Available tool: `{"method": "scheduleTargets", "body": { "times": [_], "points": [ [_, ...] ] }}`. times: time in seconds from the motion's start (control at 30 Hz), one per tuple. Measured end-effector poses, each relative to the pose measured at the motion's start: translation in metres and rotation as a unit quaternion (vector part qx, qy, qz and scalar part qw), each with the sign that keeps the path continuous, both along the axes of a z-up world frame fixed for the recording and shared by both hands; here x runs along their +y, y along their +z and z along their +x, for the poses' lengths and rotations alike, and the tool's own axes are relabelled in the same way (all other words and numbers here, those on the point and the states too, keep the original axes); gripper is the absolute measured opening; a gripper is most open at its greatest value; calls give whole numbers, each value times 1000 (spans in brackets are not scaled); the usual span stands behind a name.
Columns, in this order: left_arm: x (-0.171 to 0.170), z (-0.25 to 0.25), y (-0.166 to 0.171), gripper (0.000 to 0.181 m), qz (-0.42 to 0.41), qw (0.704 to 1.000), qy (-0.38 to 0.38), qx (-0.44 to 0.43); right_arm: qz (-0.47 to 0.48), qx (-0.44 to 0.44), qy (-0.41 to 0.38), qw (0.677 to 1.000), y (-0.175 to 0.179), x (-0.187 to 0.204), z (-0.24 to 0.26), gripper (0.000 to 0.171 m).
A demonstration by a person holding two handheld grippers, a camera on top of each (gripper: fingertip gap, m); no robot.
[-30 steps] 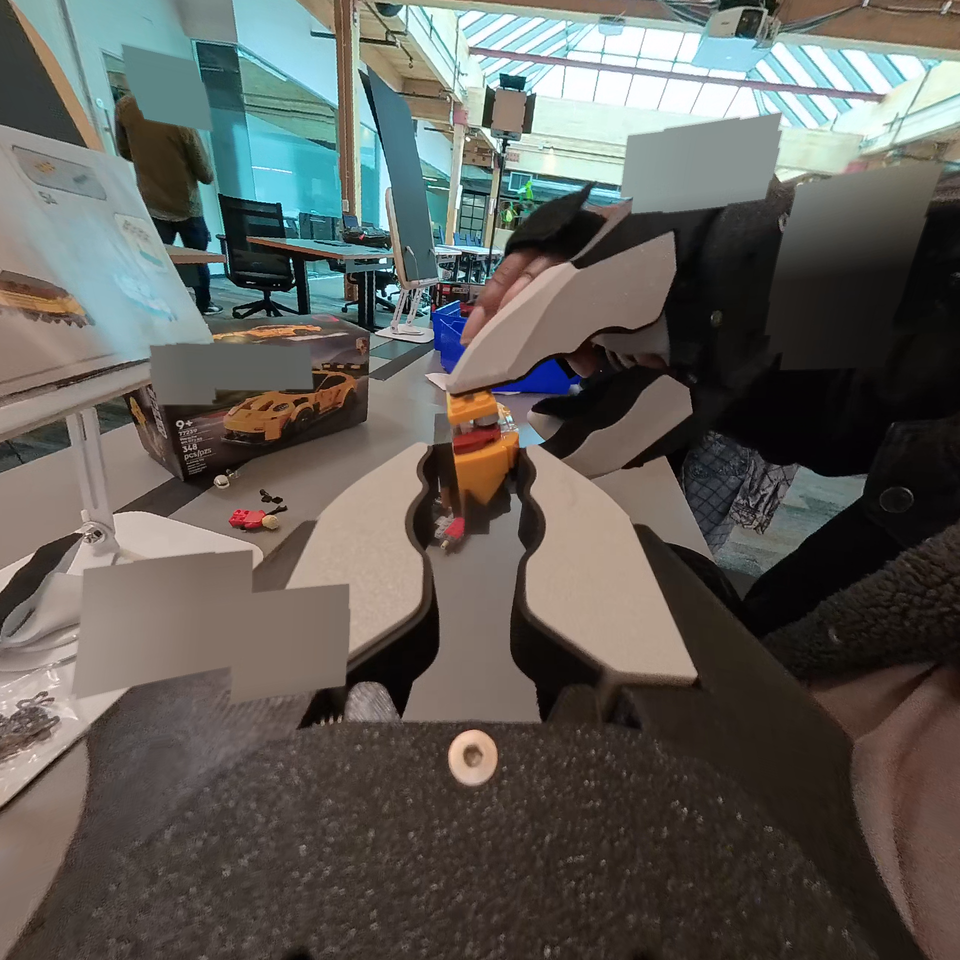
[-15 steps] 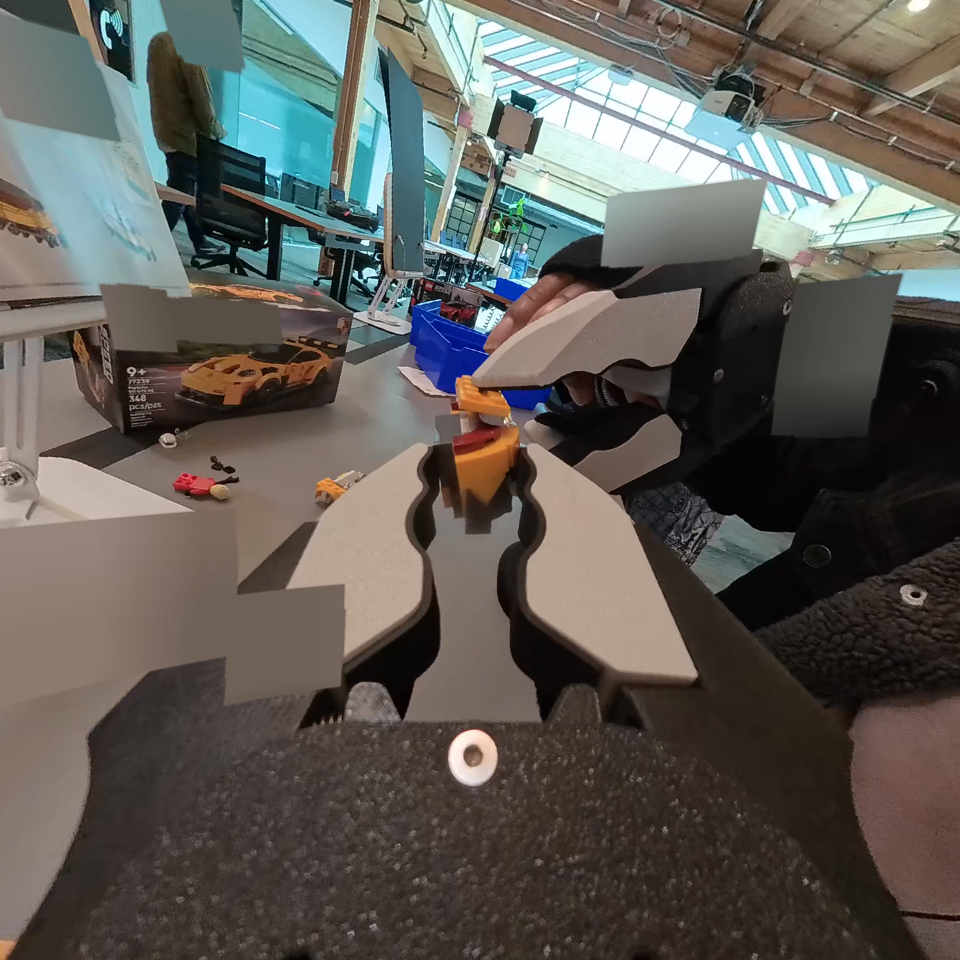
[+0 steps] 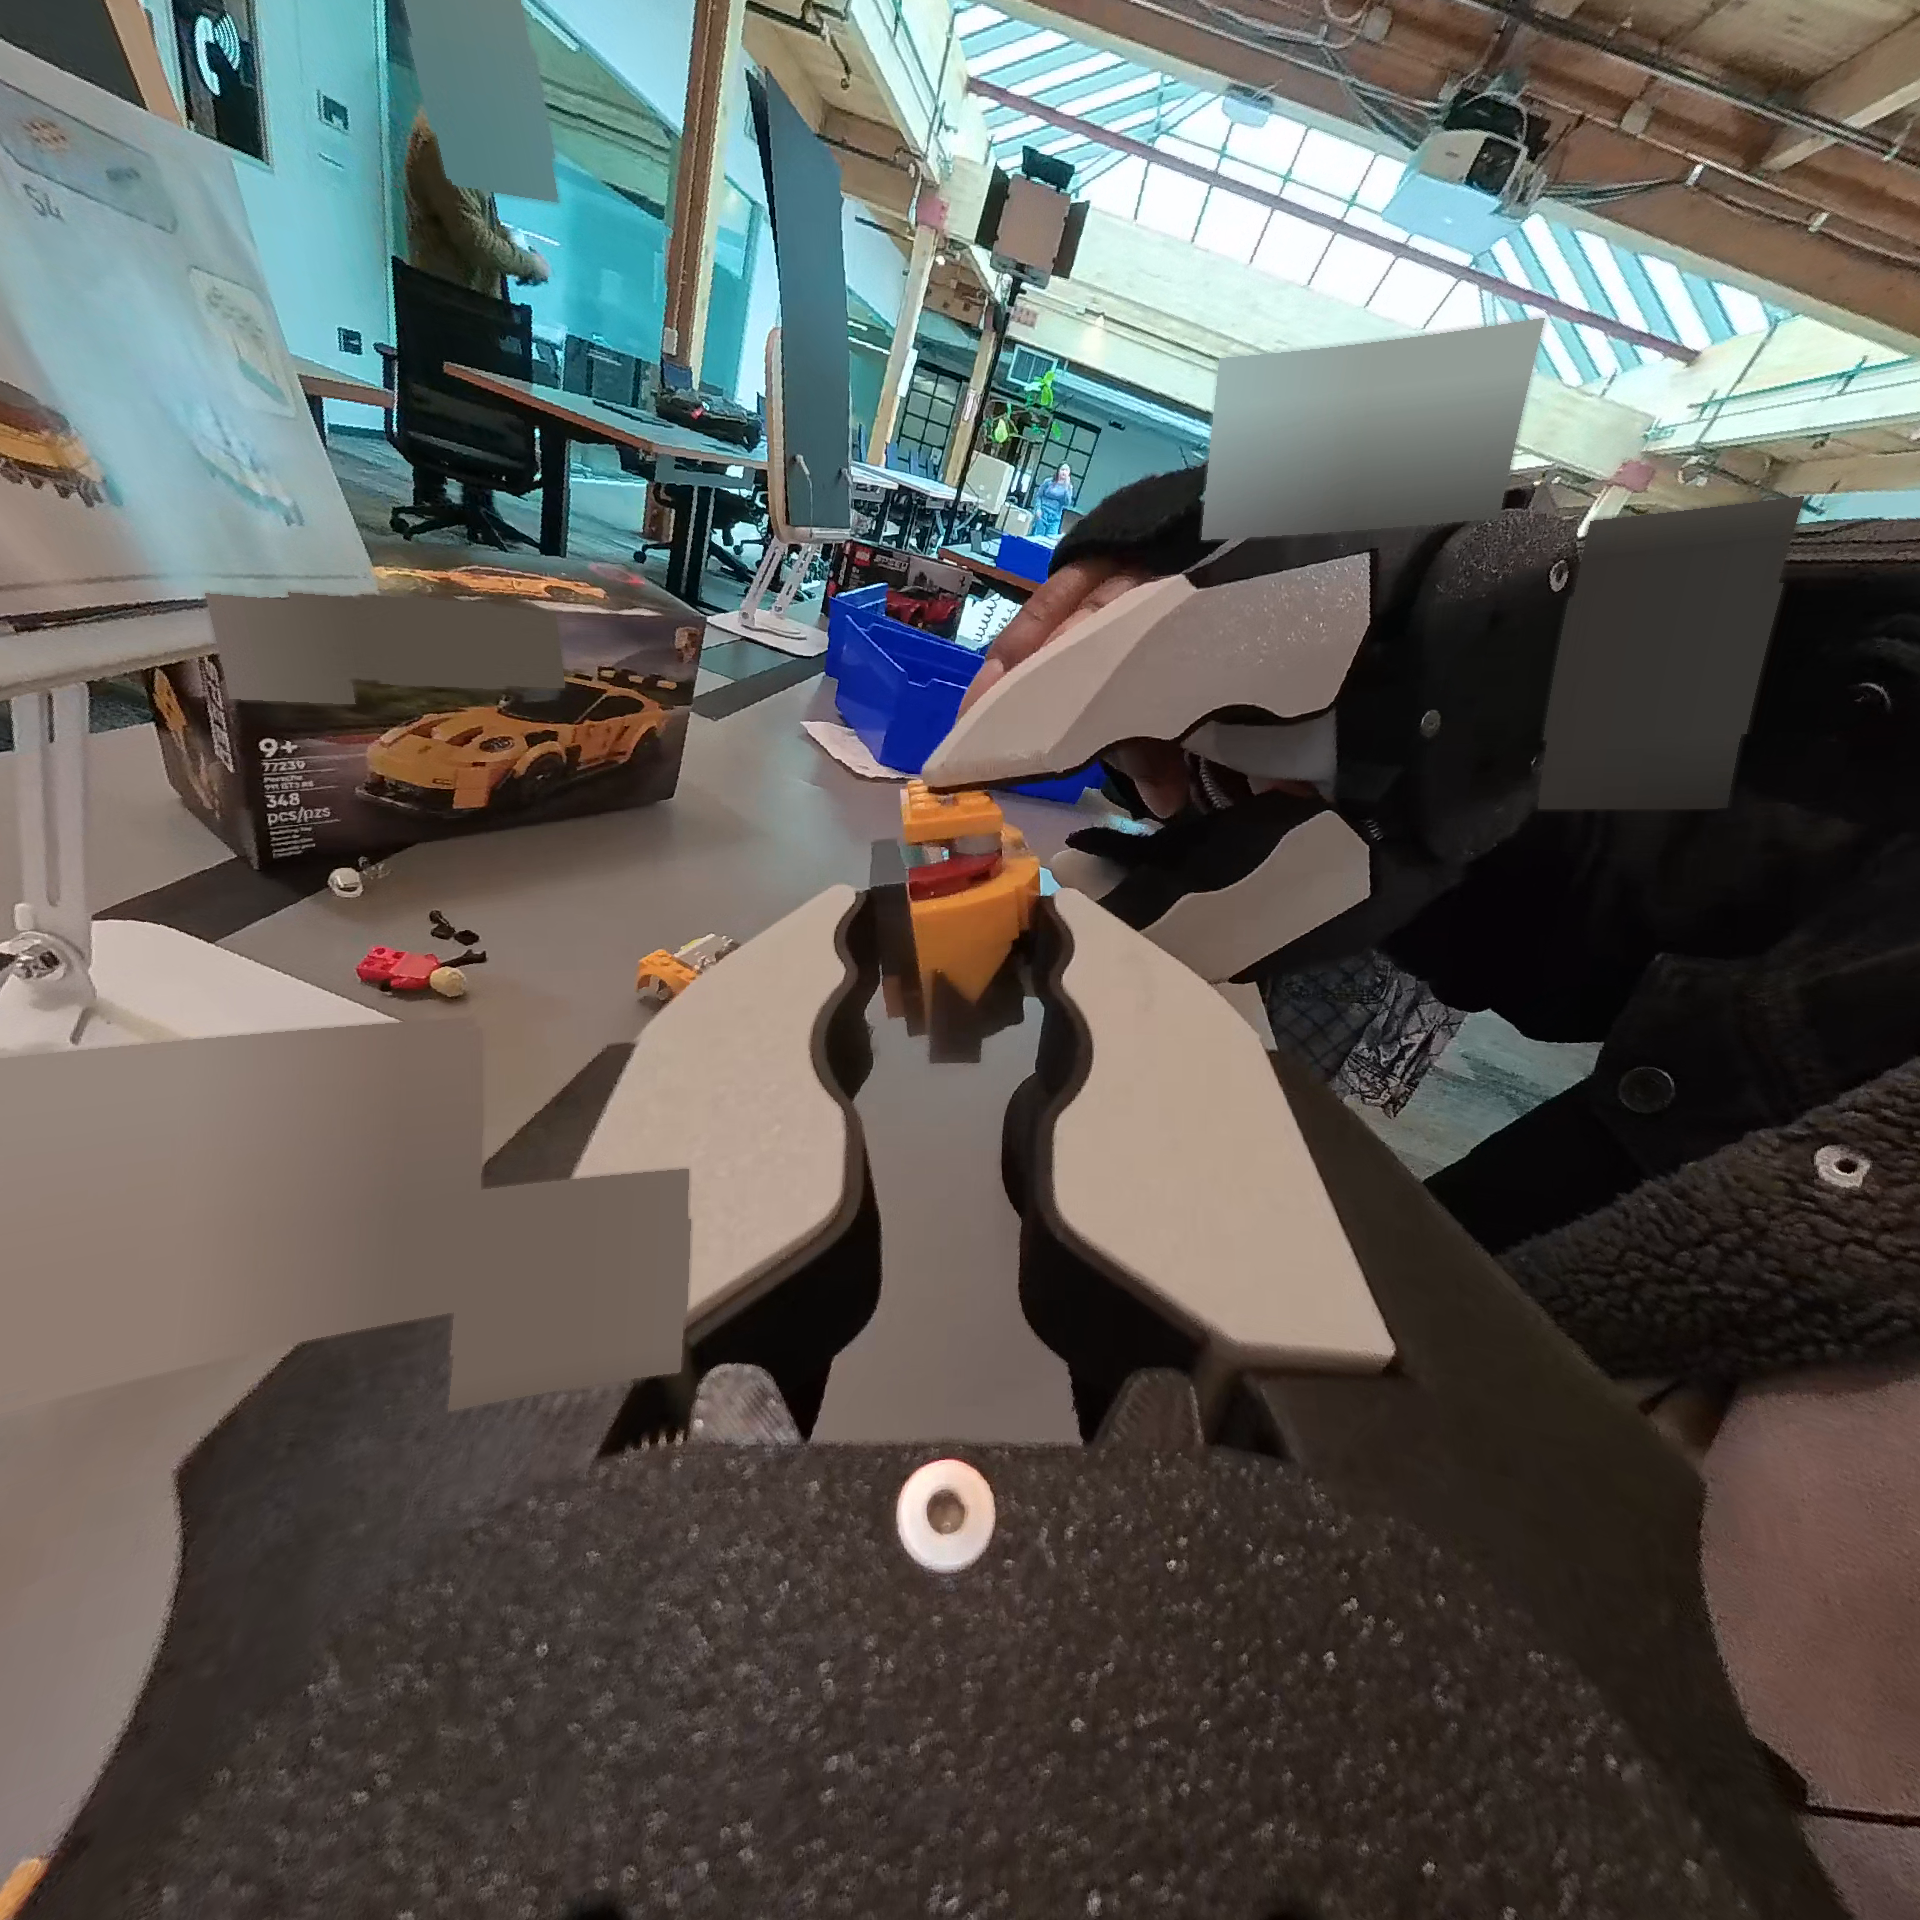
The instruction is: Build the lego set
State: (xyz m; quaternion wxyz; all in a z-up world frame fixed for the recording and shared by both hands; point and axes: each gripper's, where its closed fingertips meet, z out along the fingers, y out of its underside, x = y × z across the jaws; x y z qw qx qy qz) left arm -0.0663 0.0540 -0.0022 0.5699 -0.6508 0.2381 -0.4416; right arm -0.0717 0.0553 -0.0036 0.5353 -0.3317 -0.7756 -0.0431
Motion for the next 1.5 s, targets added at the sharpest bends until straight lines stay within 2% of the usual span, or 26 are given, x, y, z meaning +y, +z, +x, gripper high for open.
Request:
{"method": "scheduleTargets", "body": {
  "times": [0.33,0.73,0.87,1.17,1.5],
  "points": [
    [1,-1,0,29,-7,1000,-5,-13,-3,-4,-4,1000,0,1,-1,35],
    [3,-4,-1,29,-15,1000,3,-15,-3,-5,-6,1000,-1,8,-3,52],
    [1,-3,2,29,-17,1000,-2,-21,-7,1,13,1000,-8,12,-5,52],
    [-12,2,12,29,-80,986,-96,-114,-15,54,81,995,5,-2,-7,42],
    [-18,6,13,29,-108,974,-134,-145,-37,51,78,995,6,-8,-3,41]
  ]
}}
